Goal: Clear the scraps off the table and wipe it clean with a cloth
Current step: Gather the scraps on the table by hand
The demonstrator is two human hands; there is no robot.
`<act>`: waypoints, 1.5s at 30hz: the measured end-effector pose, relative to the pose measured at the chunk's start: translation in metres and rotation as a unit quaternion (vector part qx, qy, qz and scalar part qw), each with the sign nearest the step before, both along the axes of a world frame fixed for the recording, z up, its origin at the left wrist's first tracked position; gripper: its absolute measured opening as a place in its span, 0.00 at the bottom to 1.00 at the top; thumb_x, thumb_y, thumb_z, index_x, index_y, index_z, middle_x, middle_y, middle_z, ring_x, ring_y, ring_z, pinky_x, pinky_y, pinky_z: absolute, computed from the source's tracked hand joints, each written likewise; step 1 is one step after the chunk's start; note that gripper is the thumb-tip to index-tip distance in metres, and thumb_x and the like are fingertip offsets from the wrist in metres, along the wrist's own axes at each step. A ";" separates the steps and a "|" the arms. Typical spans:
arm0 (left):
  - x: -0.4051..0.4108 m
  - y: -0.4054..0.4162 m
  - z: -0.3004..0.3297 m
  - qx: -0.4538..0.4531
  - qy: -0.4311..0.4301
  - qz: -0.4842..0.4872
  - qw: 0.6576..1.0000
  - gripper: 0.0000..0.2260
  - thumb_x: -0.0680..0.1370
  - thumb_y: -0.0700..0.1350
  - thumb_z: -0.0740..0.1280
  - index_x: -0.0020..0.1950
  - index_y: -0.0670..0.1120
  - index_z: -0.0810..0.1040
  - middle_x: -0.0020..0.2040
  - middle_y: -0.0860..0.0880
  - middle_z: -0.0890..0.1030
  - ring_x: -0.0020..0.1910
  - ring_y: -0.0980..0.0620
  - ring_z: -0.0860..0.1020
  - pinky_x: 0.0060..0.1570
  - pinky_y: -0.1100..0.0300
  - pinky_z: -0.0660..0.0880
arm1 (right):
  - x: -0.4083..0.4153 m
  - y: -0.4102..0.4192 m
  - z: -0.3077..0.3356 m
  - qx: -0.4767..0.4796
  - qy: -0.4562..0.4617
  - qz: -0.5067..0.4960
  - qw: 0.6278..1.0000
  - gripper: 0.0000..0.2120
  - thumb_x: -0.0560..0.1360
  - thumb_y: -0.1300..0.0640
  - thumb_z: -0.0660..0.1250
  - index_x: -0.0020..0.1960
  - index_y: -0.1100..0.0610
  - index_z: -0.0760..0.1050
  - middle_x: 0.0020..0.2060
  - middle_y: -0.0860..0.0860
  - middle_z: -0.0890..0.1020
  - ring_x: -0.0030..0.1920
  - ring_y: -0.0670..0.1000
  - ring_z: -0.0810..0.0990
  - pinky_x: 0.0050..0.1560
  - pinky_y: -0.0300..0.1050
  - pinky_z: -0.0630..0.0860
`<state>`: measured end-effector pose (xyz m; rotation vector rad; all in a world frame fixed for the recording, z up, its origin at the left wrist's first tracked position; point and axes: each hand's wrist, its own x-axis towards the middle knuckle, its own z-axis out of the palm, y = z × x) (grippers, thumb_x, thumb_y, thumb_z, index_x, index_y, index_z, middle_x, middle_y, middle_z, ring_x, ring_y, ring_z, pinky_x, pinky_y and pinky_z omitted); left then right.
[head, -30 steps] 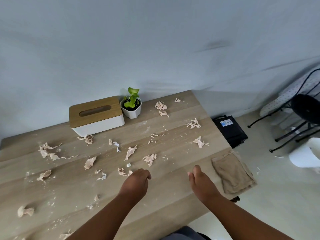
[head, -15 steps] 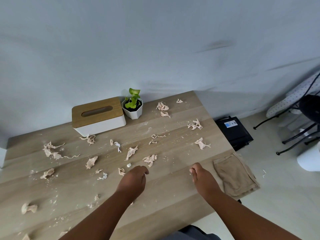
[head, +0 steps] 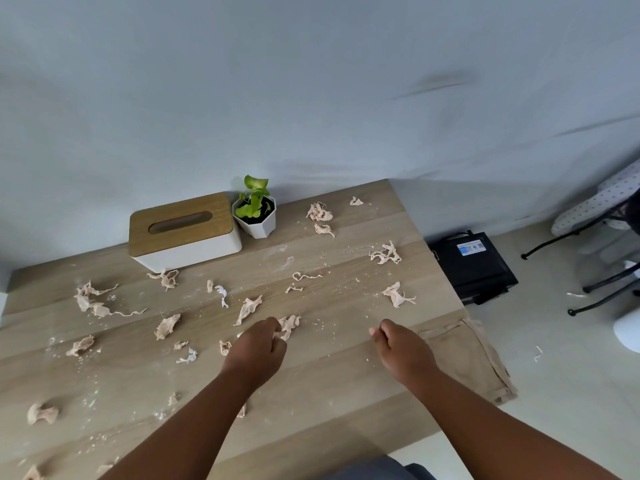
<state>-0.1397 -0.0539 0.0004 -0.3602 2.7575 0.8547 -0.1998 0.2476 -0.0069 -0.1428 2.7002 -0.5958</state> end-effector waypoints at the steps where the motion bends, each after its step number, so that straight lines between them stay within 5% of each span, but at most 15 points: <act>1: -0.003 0.002 0.000 -0.012 -0.001 0.001 1.000 0.07 0.77 0.49 0.63 0.54 0.52 0.74 0.40 0.53 0.78 0.42 0.49 0.78 0.39 0.56 0.71 | -0.005 0.004 0.000 -0.008 0.003 -0.001 1.000 0.17 0.84 0.43 0.57 0.40 0.51 0.65 0.31 0.48 0.72 0.34 0.49 0.72 0.35 0.47 0.63; 10: -0.016 0.016 -0.017 -0.106 -0.056 0.016 0.993 0.29 0.78 0.62 0.67 0.70 0.45 0.66 0.62 0.42 0.76 0.65 0.39 0.75 0.61 0.47 0.75 | -0.053 0.032 -0.004 -0.032 0.122 0.016 0.992 0.11 0.80 0.49 0.67 0.50 0.57 0.75 0.46 0.51 0.76 0.43 0.54 0.77 0.40 0.48 0.75; 18: -0.023 0.026 -0.021 -0.202 -0.042 -0.017 0.978 0.38 0.76 0.71 0.51 0.72 0.42 0.69 0.58 0.39 0.76 0.61 0.38 0.76 0.59 0.45 0.76 | -0.084 0.044 -0.016 0.018 0.138 0.047 0.989 0.20 0.76 0.44 0.71 0.59 0.57 0.75 0.49 0.54 0.76 0.48 0.57 0.77 0.42 0.53 0.79; 22: -0.025 0.035 -0.026 -0.226 -0.051 -0.013 0.973 0.31 0.79 0.67 0.58 0.70 0.43 0.71 0.57 0.39 0.75 0.57 0.38 0.77 0.54 0.46 0.79 | -0.090 0.048 -0.026 0.056 0.123 0.081 0.988 0.25 0.76 0.42 0.70 0.66 0.56 0.74 0.50 0.57 0.76 0.49 0.59 0.77 0.42 0.53 0.79; 26: -0.026 0.039 -0.029 -0.263 -0.058 -0.049 0.962 0.29 0.82 0.61 0.49 0.68 0.42 0.73 0.56 0.39 0.76 0.53 0.38 0.77 0.53 0.46 0.77 | -0.090 0.048 -0.033 0.075 0.163 0.125 0.976 0.19 0.75 0.46 0.73 0.60 0.57 0.79 0.46 0.58 0.78 0.43 0.60 0.78 0.38 0.52 0.79; 30: -0.027 0.039 -0.033 -0.302 -0.123 -0.116 0.938 0.25 0.85 0.48 0.37 0.71 0.44 0.67 0.66 0.42 0.71 0.59 0.42 0.72 0.56 0.47 0.70 | -0.091 0.044 -0.037 0.077 0.178 0.140 0.971 0.10 0.77 0.53 0.73 0.53 0.59 0.79 0.42 0.57 0.77 0.38 0.58 0.77 0.34 0.51 0.77; 33: -0.034 0.043 -0.021 -0.284 -0.114 -0.102 0.947 0.12 0.84 0.44 0.58 0.62 0.40 0.75 0.58 0.41 0.76 0.52 0.41 0.78 0.48 0.48 0.77 | -0.090 0.040 -0.037 0.087 0.171 0.148 0.970 0.07 0.78 0.57 0.72 0.51 0.60 0.79 0.41 0.57 0.79 0.37 0.57 0.77 0.33 0.51 0.76; 35: -0.037 0.047 -0.012 -0.273 -0.086 -0.113 0.952 0.11 0.66 0.36 0.77 0.45 0.37 0.81 0.42 0.40 0.79 0.35 0.42 0.80 0.32 0.55 0.78 | -0.089 0.038 -0.036 0.086 0.170 0.149 0.970 0.06 0.78 0.59 0.72 0.50 0.61 0.79 0.40 0.57 0.79 0.36 0.58 0.78 0.32 0.51 0.76; 36: -0.036 0.046 -0.010 -0.274 -0.066 -0.107 0.954 0.14 0.60 0.33 0.79 0.42 0.37 0.80 0.38 0.40 0.78 0.31 0.43 0.79 0.28 0.57 0.77 | -0.089 0.037 -0.036 0.084 0.163 0.149 0.972 0.06 0.79 0.59 0.70 0.51 0.62 0.79 0.41 0.57 0.80 0.37 0.58 0.78 0.33 0.52 0.76; 41: -0.033 0.040 -0.019 -0.161 -0.072 -0.018 0.984 0.06 0.81 0.39 0.61 0.58 0.42 0.71 0.52 0.42 0.78 0.50 0.38 0.80 0.44 0.49 0.72 | -0.086 0.036 -0.032 0.051 0.117 0.145 0.981 0.06 0.82 0.61 0.65 0.54 0.64 0.76 0.45 0.59 0.80 0.41 0.59 0.79 0.36 0.51 0.75; 45: -0.029 0.040 -0.023 -0.109 -0.062 0.035 0.991 0.04 0.82 0.40 0.57 0.53 0.45 0.71 0.51 0.44 0.76 0.50 0.39 0.77 0.43 0.52 0.65 | -0.077 0.036 -0.030 0.010 0.097 0.122 0.988 0.04 0.80 0.65 0.68 0.53 0.65 0.75 0.43 0.59 0.80 0.35 0.58 0.77 0.32 0.46 0.69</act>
